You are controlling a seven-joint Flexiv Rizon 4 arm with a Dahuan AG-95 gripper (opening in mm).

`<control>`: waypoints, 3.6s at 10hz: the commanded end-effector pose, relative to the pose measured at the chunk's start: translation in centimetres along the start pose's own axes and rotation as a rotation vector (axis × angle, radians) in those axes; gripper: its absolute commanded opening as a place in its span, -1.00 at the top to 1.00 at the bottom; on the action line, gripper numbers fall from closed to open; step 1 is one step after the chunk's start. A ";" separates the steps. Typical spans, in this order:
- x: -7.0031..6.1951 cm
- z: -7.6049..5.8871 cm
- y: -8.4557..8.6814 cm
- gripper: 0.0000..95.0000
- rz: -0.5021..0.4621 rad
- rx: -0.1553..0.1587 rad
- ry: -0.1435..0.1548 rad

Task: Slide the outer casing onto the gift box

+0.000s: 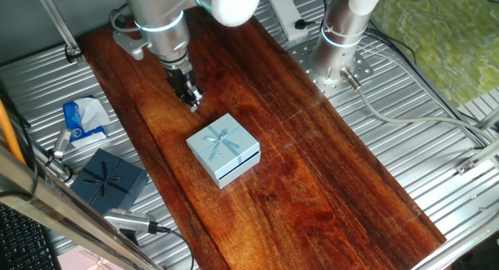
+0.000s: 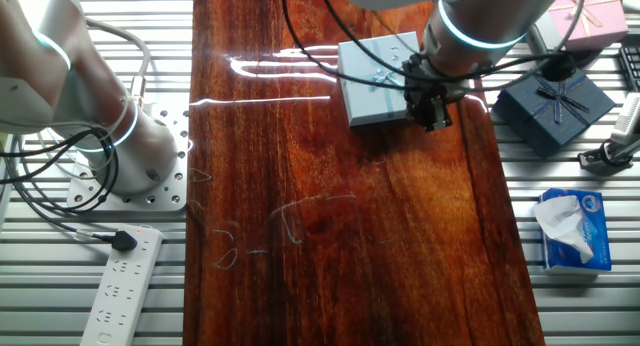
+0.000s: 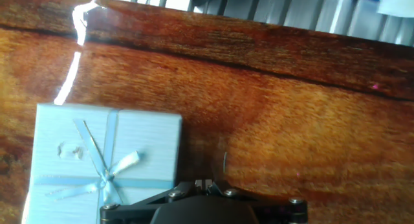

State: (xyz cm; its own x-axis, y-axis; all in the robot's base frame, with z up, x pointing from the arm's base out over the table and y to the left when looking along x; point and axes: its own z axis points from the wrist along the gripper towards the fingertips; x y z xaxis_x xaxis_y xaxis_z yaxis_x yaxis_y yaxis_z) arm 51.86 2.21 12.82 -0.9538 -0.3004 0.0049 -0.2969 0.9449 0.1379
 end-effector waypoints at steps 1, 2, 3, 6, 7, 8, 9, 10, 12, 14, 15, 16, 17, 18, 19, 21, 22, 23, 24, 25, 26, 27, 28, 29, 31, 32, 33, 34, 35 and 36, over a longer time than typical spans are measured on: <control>-0.1 -0.1 0.0 1.00 0.005 -0.005 0.001; -0.1 -0.1 0.0 1.00 0.004 -0.006 0.002; -0.1 -0.1 0.0 1.00 0.003 -0.008 0.004; -0.1 -0.1 0.0 1.00 -0.001 -0.023 0.030; -0.1 -0.1 0.0 1.00 -0.003 -0.027 0.031; -0.1 -0.1 0.0 1.00 -0.008 -0.032 0.034; -0.1 -0.1 0.0 1.00 -0.009 -0.034 0.040; -0.1 -0.1 0.0 1.00 -0.005 -0.033 0.046; -0.1 -0.1 0.0 1.00 -0.007 -0.038 0.040; -0.1 0.1 0.0 1.00 -0.012 -0.041 0.040; -0.1 0.5 -0.1 1.00 -0.013 -0.045 0.039; -0.1 0.7 -0.1 1.00 -0.011 -0.047 0.041; -0.1 1.0 -0.1 1.00 -0.009 -0.049 0.042; -0.1 1.3 -0.1 1.00 -0.007 -0.051 0.044; -0.2 1.6 -0.1 1.00 -0.009 -0.052 0.044; -0.3 2.6 0.1 1.00 -0.010 -0.053 0.043; -0.4 3.1 0.2 1.00 -0.010 -0.053 0.043; -0.4 3.4 0.3 1.00 -0.011 -0.053 0.044; -0.5 3.8 0.5 1.00 -0.011 -0.053 0.043; -0.5 4.1 0.5 1.00 -0.015 -0.053 0.042; -0.5 4.3 0.5 1.00 -0.015 -0.054 0.042; -0.4 4.7 0.6 1.00 -0.014 -0.054 0.040; -0.4 5.0 0.6 1.00 -0.011 -0.054 0.039; -0.4 5.1 0.6 1.00 -0.011 -0.053 0.039; -0.5 5.4 0.8 1.00 -0.010 -0.053 0.037; -0.5 5.6 0.9 1.00 -0.008 -0.052 0.037; -0.6 5.8 1.1 1.00 -0.007 -0.050 0.036; -0.6 6.2 1.2 1.00 -0.007 -0.049 0.032; -0.6 6.4 1.3 1.00 -0.008 -0.048 0.030; -0.6 6.6 1.3 1.00 -0.009 -0.047 0.030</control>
State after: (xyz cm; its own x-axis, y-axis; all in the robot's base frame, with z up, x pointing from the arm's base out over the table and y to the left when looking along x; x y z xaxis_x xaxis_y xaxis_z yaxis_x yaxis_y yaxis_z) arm 51.63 4.50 6.37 -0.9492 -0.3129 0.0335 -0.3019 0.9356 0.1832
